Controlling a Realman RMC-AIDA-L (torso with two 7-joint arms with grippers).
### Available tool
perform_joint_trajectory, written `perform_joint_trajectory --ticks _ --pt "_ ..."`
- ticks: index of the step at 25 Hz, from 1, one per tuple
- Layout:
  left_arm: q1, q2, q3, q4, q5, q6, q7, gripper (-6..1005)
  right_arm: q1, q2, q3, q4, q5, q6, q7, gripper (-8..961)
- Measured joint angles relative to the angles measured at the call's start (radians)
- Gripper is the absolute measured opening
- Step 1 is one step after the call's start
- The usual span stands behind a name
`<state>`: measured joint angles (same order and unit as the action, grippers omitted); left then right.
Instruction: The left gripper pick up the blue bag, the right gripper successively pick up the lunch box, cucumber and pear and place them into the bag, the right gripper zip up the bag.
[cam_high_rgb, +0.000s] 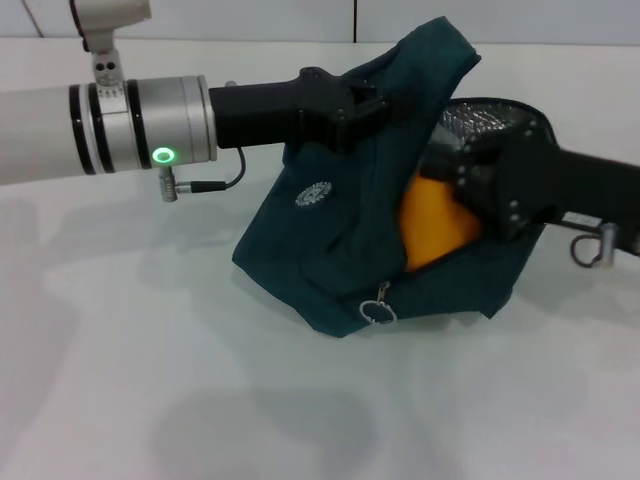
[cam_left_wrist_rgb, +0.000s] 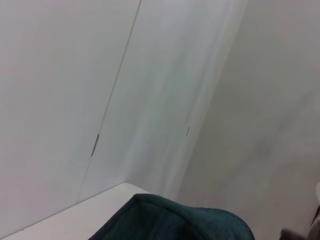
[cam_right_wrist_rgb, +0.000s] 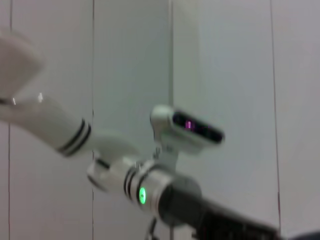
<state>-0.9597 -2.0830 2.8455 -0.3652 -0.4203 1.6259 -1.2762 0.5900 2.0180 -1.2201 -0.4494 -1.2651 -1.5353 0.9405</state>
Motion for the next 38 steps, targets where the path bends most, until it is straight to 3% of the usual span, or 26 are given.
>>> perform_joint_trajectory --ticks 5,17,19,25,29,32,35,38 --pt "-0.006 0.000 0.000 0.006 0.000 -0.004 0.000 41 0.004 0.006 -0.050 0.002 0.006 0.036 0.000 39" --pt "-0.004 0.000 0.000 0.006 0.000 -0.009 0.000 41 -0.046 0.005 -0.039 0.005 0.081 -0.020 -0.011 65" --pt "-0.001 0.001 0.000 0.005 0.000 -0.010 0.000 41 -0.079 0.001 -0.039 -0.002 0.120 -0.046 -0.014 198" --pt "0.002 0.001 0.000 0.001 0.003 -0.011 0.001 41 -0.241 -0.036 0.026 -0.067 0.174 -0.207 -0.018 468" --pt "0.007 0.002 0.000 0.000 0.005 -0.011 0.002 41 -0.315 -0.084 0.040 -0.067 0.123 -0.256 -0.010 469" --pt "0.015 0.003 0.000 -0.001 0.006 -0.011 0.003 40 -0.336 -0.101 0.043 -0.052 0.035 -0.234 -0.006 458" --pt "0.014 0.003 0.000 0.000 0.012 -0.011 0.004 39 -0.347 -0.092 0.044 -0.043 -0.032 -0.169 -0.005 441" --pt "0.010 0.002 0.000 0.005 0.015 -0.011 0.009 44 -0.343 -0.069 0.041 -0.042 -0.069 -0.085 0.004 425"
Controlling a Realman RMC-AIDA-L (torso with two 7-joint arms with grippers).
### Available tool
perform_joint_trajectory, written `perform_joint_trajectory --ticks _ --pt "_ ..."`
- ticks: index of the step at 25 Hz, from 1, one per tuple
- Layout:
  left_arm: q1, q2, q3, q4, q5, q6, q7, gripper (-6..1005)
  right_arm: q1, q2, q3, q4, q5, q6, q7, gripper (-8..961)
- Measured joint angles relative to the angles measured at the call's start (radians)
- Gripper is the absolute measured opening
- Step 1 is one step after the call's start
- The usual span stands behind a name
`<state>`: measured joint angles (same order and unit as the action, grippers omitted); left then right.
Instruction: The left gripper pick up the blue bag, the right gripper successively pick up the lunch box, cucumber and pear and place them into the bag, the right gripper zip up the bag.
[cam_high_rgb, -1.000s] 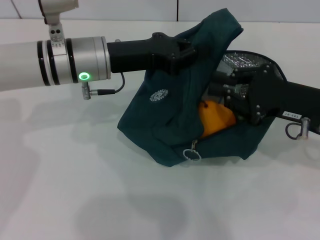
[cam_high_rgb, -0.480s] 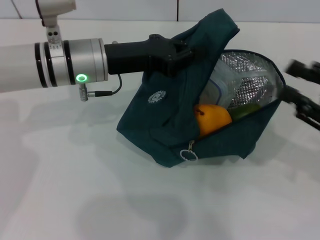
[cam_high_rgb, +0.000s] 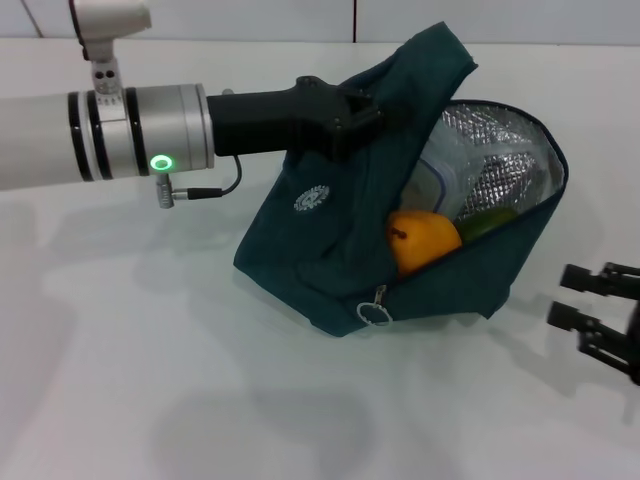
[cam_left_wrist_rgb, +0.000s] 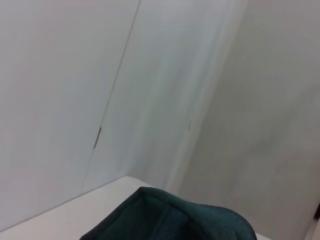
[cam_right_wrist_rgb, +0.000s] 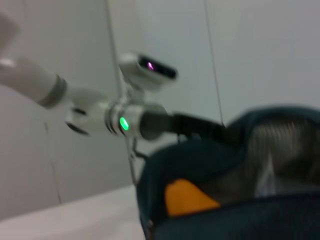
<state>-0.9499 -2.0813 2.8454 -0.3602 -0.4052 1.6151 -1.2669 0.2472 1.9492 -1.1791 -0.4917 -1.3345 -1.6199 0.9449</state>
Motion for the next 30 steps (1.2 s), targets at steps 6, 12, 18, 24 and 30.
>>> perform_joint_trajectory --ticks 6,12,18,24,30 --pt "-0.005 -0.002 0.000 0.001 0.003 0.000 0.003 60 0.071 0.048 -0.012 -0.002 -0.088 0.133 0.055 407" --pt "-0.007 -0.003 0.000 0.004 0.003 0.000 0.003 75 0.156 0.061 -0.091 -0.001 -0.162 0.203 0.140 406" --pt "0.002 -0.003 0.000 0.004 0.000 0.001 0.004 90 0.150 0.062 -0.093 -0.012 -0.155 0.202 0.135 372" --pt "0.005 -0.005 0.000 0.008 -0.009 0.002 0.015 106 0.137 0.062 -0.071 -0.009 -0.122 0.206 0.059 207" --pt "0.045 -0.004 0.000 0.041 -0.057 0.002 0.087 121 0.069 0.060 -0.044 0.006 0.103 0.172 -0.100 113"
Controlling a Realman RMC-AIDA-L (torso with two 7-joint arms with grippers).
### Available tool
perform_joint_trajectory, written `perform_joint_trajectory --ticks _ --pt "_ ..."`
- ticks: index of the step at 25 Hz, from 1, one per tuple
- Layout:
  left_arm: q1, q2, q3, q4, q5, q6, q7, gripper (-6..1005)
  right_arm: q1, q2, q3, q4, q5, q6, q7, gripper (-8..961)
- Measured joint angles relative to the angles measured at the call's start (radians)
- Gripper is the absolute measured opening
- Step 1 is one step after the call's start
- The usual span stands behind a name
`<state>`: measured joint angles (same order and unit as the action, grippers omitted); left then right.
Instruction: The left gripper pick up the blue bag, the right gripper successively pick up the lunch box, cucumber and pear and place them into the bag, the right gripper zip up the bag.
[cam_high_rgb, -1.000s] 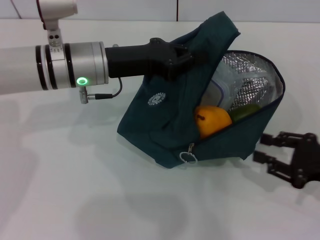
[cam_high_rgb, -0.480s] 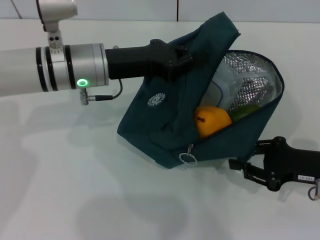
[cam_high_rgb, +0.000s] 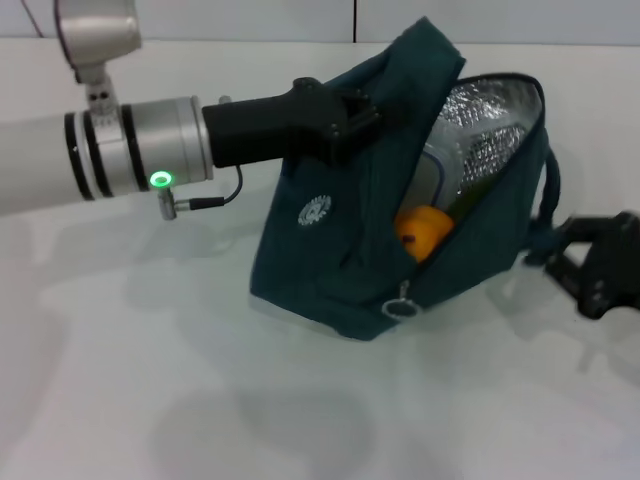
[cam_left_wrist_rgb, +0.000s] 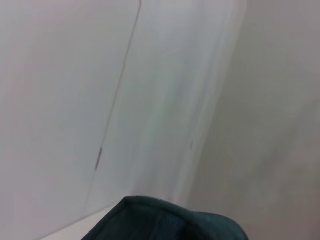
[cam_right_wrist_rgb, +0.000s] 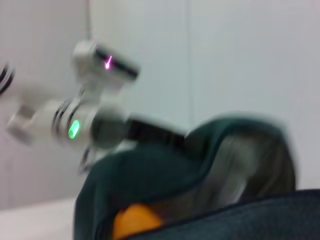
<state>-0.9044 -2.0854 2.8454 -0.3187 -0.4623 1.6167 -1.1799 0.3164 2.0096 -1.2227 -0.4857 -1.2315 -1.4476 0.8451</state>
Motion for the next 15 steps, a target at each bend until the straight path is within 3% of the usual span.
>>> perform_joint_trajectory --ticks 7,11,15 --pt "0.081 0.000 -0.001 0.075 -0.078 0.006 0.132 139 -0.024 -0.011 0.018 0.017 0.126 -0.145 -0.113 67" --pt "0.144 -0.001 -0.002 0.143 -0.117 0.003 0.246 149 -0.014 -0.053 0.021 -0.055 0.099 -0.166 -0.040 67" --pt "0.211 -0.003 -0.001 0.207 -0.178 0.002 0.344 160 0.046 -0.097 0.025 -0.093 0.015 -0.191 0.049 66"
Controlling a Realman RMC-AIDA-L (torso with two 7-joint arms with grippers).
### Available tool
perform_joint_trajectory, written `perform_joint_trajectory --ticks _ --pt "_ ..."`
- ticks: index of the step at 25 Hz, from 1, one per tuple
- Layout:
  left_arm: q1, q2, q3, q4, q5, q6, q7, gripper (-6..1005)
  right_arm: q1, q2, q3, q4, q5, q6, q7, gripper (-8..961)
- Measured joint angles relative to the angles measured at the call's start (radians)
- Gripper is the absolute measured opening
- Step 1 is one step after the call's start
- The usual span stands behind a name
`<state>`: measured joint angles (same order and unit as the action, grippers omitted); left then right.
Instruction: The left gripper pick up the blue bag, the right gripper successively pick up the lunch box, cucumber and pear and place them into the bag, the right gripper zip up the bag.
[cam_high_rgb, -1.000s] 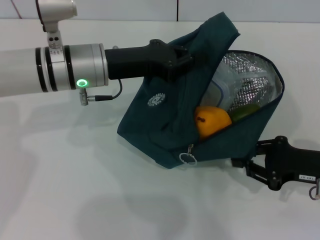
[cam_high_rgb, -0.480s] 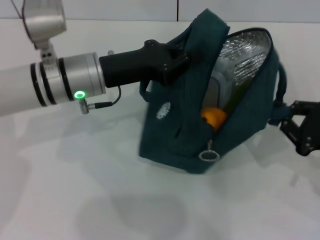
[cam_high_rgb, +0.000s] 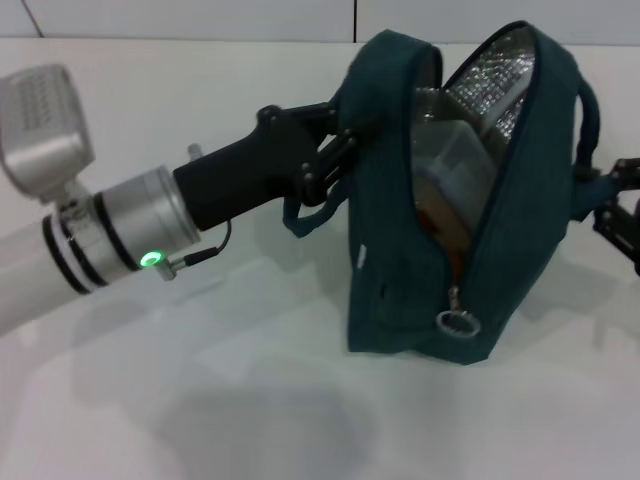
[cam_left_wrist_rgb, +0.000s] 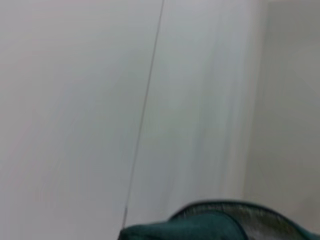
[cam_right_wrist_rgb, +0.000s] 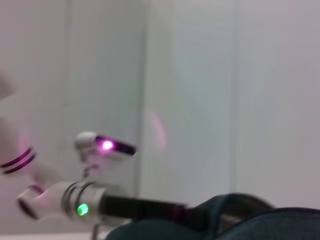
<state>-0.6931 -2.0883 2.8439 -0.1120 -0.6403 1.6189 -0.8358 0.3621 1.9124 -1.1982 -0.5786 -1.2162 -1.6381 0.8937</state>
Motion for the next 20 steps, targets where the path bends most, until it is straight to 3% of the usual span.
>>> perform_joint_trajectory --ticks 7,13,18,20 --pt "0.026 0.003 0.000 0.043 -0.052 0.021 0.052 205 0.124 -0.043 0.002 -0.003 -0.142 -0.054 0.112 66" --pt "0.057 -0.002 0.000 0.080 -0.029 0.034 0.107 275 0.150 -0.046 0.002 -0.055 -0.222 -0.075 0.137 65" --pt "0.102 -0.003 -0.001 0.116 -0.050 0.034 0.167 501 0.154 -0.056 0.020 -0.078 -0.249 -0.074 0.179 65" --pt "0.112 -0.003 -0.001 0.120 -0.053 0.034 0.173 530 0.150 -0.057 0.034 -0.079 -0.253 -0.080 0.183 74"
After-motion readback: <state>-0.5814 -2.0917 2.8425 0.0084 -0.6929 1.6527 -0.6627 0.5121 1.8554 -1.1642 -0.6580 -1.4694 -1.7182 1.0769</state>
